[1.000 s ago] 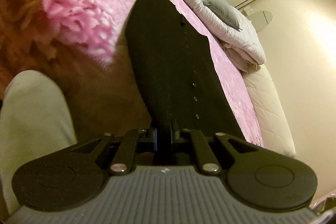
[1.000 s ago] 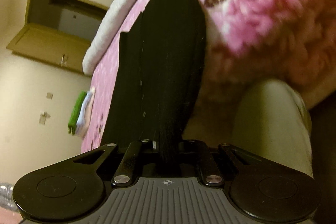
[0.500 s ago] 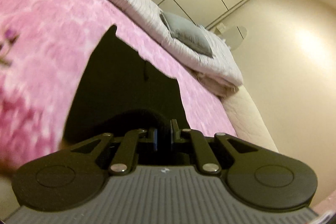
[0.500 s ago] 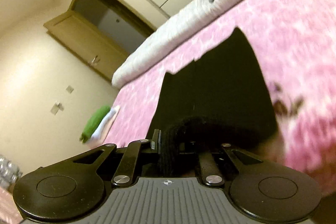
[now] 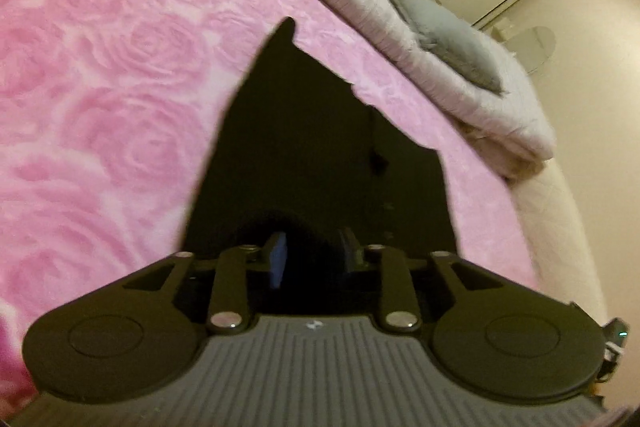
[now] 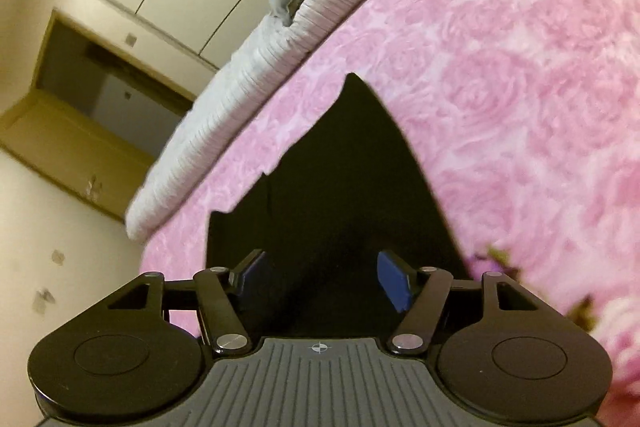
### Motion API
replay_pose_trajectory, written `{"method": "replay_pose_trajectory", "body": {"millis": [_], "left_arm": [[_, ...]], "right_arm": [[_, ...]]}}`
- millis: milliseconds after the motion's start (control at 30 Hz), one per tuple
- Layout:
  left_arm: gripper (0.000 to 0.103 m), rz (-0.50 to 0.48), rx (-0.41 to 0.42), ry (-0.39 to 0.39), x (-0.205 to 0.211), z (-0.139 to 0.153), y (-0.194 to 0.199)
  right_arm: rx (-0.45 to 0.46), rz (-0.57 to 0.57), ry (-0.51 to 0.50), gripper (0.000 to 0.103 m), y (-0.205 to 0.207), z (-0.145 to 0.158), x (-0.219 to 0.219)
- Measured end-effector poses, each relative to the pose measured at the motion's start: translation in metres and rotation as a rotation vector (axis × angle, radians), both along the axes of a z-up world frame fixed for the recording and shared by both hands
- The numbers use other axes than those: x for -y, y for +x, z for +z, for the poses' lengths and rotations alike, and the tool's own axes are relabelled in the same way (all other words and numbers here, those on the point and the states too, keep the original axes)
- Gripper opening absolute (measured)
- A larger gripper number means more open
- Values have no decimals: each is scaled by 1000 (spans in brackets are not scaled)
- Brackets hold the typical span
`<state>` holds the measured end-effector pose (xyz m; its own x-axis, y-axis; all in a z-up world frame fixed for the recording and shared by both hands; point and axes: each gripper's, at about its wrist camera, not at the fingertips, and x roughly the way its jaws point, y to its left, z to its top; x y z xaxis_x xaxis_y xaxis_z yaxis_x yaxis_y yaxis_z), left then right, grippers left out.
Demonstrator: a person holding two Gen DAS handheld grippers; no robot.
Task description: Fold clothes
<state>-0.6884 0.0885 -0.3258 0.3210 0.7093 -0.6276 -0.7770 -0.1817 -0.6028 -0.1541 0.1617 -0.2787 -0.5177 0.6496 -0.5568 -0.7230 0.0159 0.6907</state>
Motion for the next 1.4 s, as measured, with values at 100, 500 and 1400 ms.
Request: {"method": "replay_pose_trajectory", "body": {"millis": [100, 500, 1400], "left_arm": [[31, 20, -54, 20, 11, 5, -6], [35, -141, -289, 27, 16, 2, 16], [7, -271, -490, 151, -25, 0, 34]], "right_arm": [[157, 40, -13, 65, -1, -10, 8], [357, 187, 95, 65, -19, -30, 13], [440, 296, 294, 6, -35, -20, -14]]}}
